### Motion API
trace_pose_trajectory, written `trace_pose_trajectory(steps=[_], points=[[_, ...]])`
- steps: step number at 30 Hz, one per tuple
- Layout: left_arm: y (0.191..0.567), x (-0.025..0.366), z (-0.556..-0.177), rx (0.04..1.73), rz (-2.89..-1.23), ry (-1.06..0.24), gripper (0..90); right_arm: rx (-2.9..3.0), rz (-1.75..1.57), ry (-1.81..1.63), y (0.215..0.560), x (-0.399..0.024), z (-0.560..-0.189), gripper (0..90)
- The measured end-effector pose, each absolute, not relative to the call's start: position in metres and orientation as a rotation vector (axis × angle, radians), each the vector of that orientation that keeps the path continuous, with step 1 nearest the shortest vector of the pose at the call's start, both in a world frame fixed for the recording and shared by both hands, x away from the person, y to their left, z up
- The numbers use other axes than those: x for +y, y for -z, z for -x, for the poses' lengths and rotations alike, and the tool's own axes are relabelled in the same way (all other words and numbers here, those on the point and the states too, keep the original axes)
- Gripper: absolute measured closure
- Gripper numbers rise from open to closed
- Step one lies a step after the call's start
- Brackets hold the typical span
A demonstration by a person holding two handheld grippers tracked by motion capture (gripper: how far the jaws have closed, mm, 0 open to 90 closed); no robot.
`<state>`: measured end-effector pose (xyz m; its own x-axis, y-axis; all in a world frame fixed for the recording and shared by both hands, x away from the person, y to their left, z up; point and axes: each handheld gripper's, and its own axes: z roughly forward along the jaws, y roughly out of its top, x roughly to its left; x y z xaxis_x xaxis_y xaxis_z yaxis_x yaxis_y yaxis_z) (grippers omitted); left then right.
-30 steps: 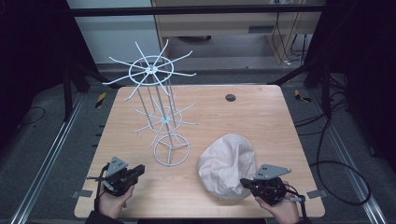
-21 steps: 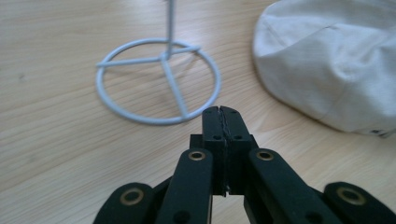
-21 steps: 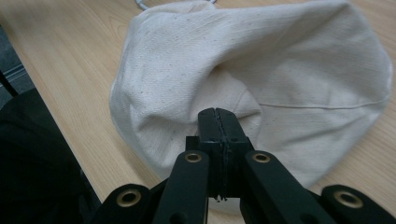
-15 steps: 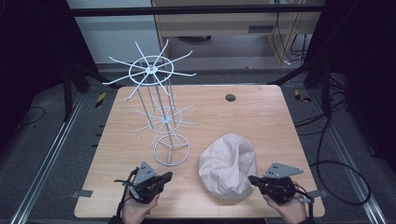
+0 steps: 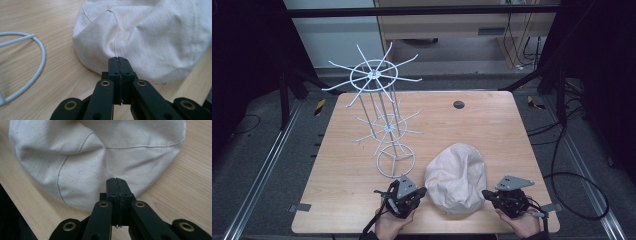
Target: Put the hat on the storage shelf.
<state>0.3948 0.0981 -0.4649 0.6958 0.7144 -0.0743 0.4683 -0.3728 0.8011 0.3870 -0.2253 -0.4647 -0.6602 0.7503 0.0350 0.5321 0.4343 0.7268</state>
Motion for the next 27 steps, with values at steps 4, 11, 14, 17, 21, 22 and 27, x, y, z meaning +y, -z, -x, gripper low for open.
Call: trace_pose_trajectory(steps=[4, 11, 14, 17, 21, 22, 27], points=[[0.467, 0.094, -0.404, 0.916, -2.014, -0.373, 90.0, 2.405, -1.103, -1.051, 0.468, -0.222, -0.392, 90.0], [0.471, 0.089, -0.422, 0.946, -1.986, -0.409, 90.0, 2.435, -1.085, -1.061, 0.47, -0.215, -0.391, 90.0], [0.472, 0.086, -0.43, 0.95, -1.98, -0.434, 90.0, 2.444, -1.078, -1.072, 0.47, -0.212, -0.391, 90.0], [0.473, 0.083, -0.436, 0.96, -1.967, -0.45, 90.0, 2.453, -1.065, -1.086, 0.471, -0.208, -0.392, 90.0], [0.476, 0.08, -0.446, 0.979, -1.962, -0.477, 90.0, 2.469, -1.056, -1.109, 0.472, -0.198, -0.394, 90.0], [0.476, 0.08, -0.446, 0.979, -1.962, -0.477, 90.0, 2.469, -1.056, -1.109, 0.472, -0.198, -0.394, 90.0], [0.48, 0.077, -0.456, 1.009, -1.941, -0.48, 90.0, 2.473, -1.066, -1.12, 0.473, -0.191, -0.398, 90.0]])
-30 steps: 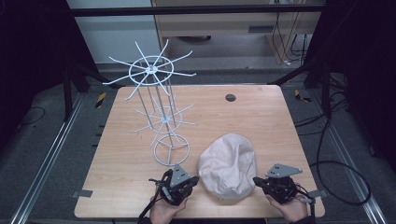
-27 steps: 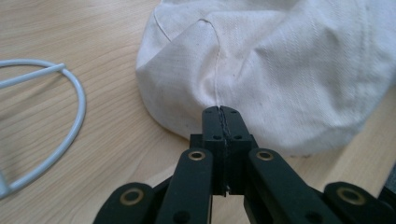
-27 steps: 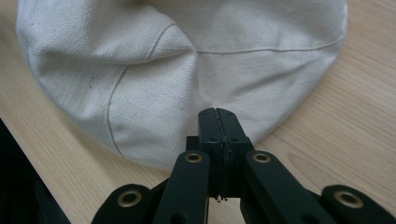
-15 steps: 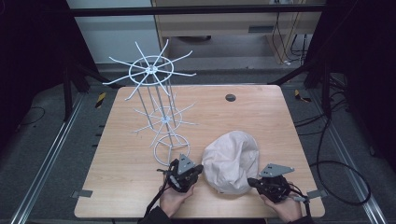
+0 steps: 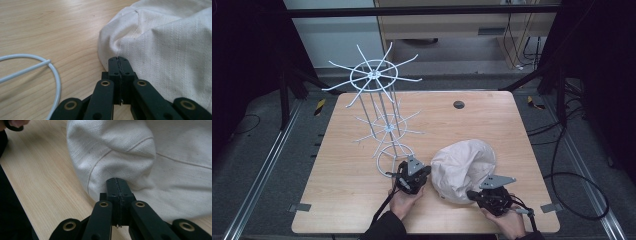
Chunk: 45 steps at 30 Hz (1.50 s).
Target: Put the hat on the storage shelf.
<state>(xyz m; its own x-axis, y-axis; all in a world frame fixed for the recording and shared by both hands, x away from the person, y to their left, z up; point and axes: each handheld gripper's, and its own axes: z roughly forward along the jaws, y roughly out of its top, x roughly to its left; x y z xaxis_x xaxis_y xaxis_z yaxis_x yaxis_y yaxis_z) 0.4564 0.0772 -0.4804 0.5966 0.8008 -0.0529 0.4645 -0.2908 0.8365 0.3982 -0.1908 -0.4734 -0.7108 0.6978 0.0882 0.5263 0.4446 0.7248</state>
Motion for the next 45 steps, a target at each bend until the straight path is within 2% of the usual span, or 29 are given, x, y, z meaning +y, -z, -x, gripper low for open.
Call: trace_pose_trajectory(steps=[8, 11, 15, 17, 21, 30, 35, 45], points=[[0.483, 0.078, -0.459, 1.018, -1.937, -0.502, 90.0, 2.443, -1.087, -1.158, 0.473, -0.191, -0.403, 90.0], [0.478, 0.084, -0.453, 0.999, -1.963, -0.526, 90.0, 2.363, -1.095, -1.21, 0.464, -0.203, -0.401, 90.0], [0.478, 0.095, -0.441, 0.99, -1.971, -0.493, 90.0, 2.23, -1.161, -1.257, 0.452, -0.223, -0.407, 90.0], [0.478, 0.099, -0.432, 0.973, -1.995, -0.478, 90.0, 2.11, -1.24, -1.276, 0.447, -0.243, -0.419, 90.0], [0.476, 0.099, -0.417, 0.94, -2.012, -0.464, 90.0, 2.037, -1.306, -1.259, 0.447, -0.256, -0.436, 90.0], [0.473, 0.067, -0.394, 0.821, -2.01, -0.384, 90.0, 1.965, -1.433, -1.208, 0.457, -0.27, -0.49, 90.0], [0.467, 0.049, -0.389, 0.784, -2.004, -0.347, 90.0, 1.945, -1.452, -1.219, 0.461, -0.271, -0.507, 90.0], [0.457, 0.017, -0.383, 0.707, -2.012, -0.37, 90.0, 1.947, -1.444, -1.267, 0.471, -0.27, -0.537, 90.0]])
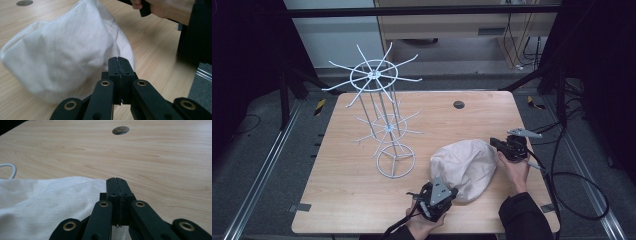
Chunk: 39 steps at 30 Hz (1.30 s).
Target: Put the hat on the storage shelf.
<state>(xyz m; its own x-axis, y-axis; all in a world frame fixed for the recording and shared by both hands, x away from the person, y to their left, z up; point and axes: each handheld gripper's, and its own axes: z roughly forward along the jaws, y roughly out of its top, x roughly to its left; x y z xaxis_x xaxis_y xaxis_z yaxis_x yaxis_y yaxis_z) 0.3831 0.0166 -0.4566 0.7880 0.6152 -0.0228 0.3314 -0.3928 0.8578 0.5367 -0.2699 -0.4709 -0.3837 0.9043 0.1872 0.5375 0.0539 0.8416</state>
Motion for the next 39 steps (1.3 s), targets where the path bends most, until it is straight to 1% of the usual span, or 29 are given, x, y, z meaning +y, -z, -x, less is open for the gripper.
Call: trace_pose_trajectory(steps=[2, 6, 12, 18, 27, 33, 39], points=[[0.461, 0.002, -0.388, 0.702, -2.027, -0.38, 90.0, 1.971, -1.422, -1.269, 0.474, -0.27, -0.54, 90.0], [0.468, -0.006, -0.393, 0.711, -2.043, -0.378, 90.0, 2.012, -1.404, -1.27, 0.476, -0.27, -0.541, 90.0], [0.473, -0.005, -0.396, 0.726, -2.07, -0.38, 90.0, 2.107, -1.379, -1.19, 0.479, -0.267, -0.539, 90.0], [0.475, 0.009, -0.4, 0.763, -2.078, -0.38, 90.0, 2.155, -1.353, -1.131, 0.476, -0.268, -0.529, 90.0], [0.478, 0.034, -0.404, 0.805, -2.1, -0.416, 90.0, 2.205, -1.336, -1.107, 0.478, -0.265, -0.516, 90.0], [0.478, 0.047, -0.406, 0.832, -2.095, -0.433, 90.0, 2.25, -1.319, -1.091, 0.48, -0.261, -0.496, 90.0], [0.474, 0.068, -0.397, 0.826, -2.114, -0.462, 89.9, 2.156, -1.335, -1.16, 0.471, -0.267, -0.494, 90.0]])
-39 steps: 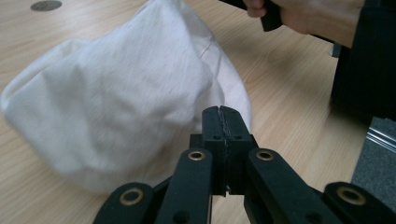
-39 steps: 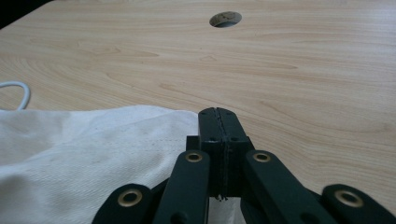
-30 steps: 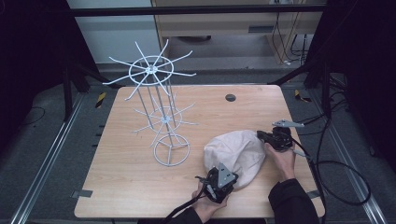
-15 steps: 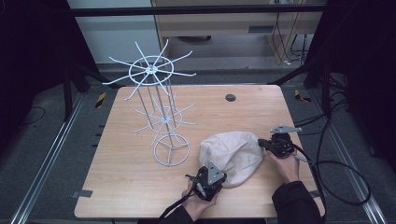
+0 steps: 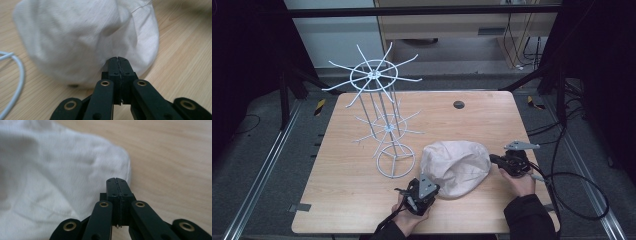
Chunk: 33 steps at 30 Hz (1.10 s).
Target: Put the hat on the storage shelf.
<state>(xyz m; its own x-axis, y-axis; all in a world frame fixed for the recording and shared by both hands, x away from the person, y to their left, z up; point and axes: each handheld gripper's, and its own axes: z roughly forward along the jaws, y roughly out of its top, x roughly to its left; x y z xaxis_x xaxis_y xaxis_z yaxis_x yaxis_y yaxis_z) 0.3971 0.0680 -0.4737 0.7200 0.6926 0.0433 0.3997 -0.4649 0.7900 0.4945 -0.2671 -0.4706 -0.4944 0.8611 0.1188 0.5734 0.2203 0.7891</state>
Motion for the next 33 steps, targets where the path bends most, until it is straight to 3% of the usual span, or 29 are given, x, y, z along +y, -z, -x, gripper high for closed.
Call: trace_pose_trajectory(steps=[6, 16, 33], points=[[0.479, 0.081, -0.4, 0.88, -2.097, -0.443, 90.0, 2.036, -1.353, -1.236, 0.465, -0.264, -0.518, 90.0], [0.491, 0.079, -0.413, 0.94, -2.126, -0.475, 90.0, 2.091, -1.366, -1.174, 0.485, -0.248, -0.553, 90.0], [0.498, 0.077, -0.444, 1.012, -2.092, -0.5, 90.0, 2.234, -1.302, -1.048, 0.48, -0.253, -0.513, 90.0]])
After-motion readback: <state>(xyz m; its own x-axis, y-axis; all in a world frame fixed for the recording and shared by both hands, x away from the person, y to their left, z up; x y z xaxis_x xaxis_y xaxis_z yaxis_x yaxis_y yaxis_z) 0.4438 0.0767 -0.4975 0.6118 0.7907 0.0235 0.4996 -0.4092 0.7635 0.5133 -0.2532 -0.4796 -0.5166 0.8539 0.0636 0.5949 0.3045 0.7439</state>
